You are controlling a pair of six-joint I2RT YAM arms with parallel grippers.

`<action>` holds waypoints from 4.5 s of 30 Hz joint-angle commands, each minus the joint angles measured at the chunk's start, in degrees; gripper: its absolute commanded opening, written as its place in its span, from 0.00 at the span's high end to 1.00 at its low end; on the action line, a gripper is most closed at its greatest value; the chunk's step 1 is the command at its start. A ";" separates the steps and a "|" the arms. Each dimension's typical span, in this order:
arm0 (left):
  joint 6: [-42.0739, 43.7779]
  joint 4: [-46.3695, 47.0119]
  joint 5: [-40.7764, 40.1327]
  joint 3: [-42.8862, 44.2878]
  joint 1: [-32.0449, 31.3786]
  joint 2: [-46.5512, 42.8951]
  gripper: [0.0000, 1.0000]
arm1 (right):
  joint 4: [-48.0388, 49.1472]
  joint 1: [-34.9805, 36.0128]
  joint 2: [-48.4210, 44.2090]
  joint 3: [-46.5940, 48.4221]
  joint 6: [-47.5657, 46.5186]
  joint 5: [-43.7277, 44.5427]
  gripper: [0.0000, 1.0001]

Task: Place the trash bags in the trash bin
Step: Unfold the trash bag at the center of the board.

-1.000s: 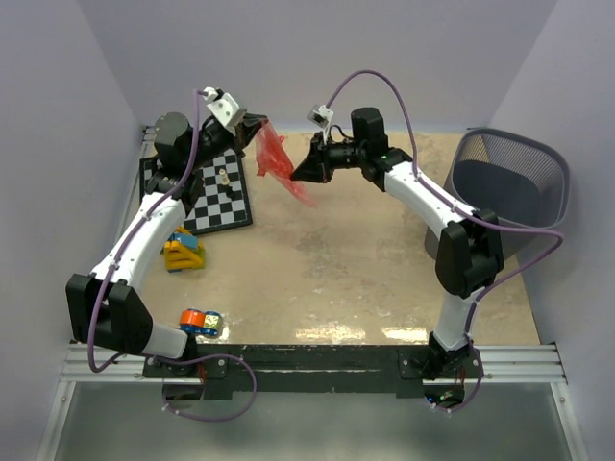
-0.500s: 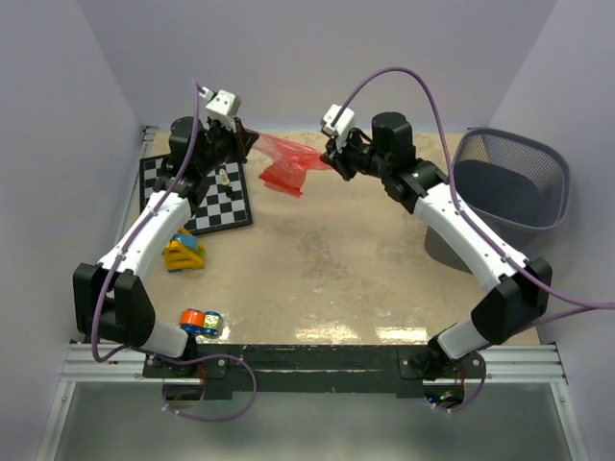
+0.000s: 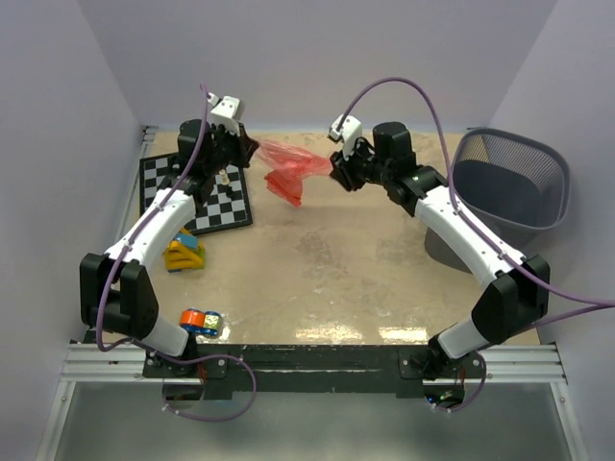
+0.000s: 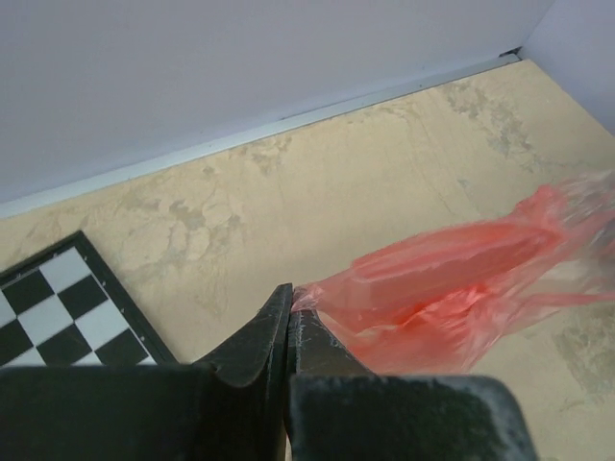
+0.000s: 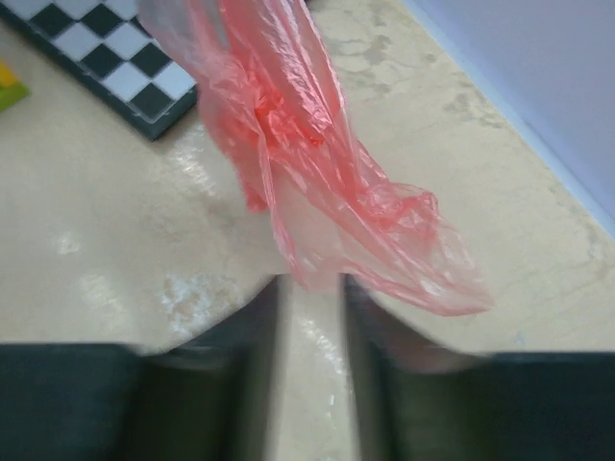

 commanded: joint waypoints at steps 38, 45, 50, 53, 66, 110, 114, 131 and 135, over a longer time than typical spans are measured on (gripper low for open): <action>18.98 12.37 20.60 0.28 -1.33 -9.57 1.00 | -8.02 -3.44 16.05 18.48 -2.37 -50.21 0.28; 17.30 13.61 20.86 0.89 -1.51 -9.74 1.00 | -3.54 -3.44 16.58 17.77 0.88 -44.59 0.35; 17.65 13.52 20.95 1.33 -1.51 -9.92 1.00 | -2.66 -3.70 17.63 18.04 2.29 -43.27 0.37; 17.57 13.61 20.60 1.51 -1.51 -9.92 1.00 | -2.39 -3.97 17.72 17.60 2.56 -44.14 0.47; 16.42 14.66 18.66 1.68 -1.60 -9.92 1.00 | -0.37 -4.06 17.46 14.87 4.49 -47.57 0.72; 23.28 6.14 -19.04 -4.29 -1.60 -8.25 1.00 | 7.01 -16.10 2.96 0.46 26.64 4.89 1.00; 23.10 6.49 -20.18 -4.56 -1.33 -8.25 1.00 | 6.40 -16.71 2.69 0.20 26.38 7.88 1.00; 20.91 7.54 -25.10 -4.64 -0.98 -8.87 1.00 | 4.64 -17.07 3.04 1.42 24.89 17.20 1.00; 20.47 7.98 -23.45 -4.47 -0.98 -9.22 1.00 | 5.78 -17.07 2.60 2.13 20.95 7.60 0.98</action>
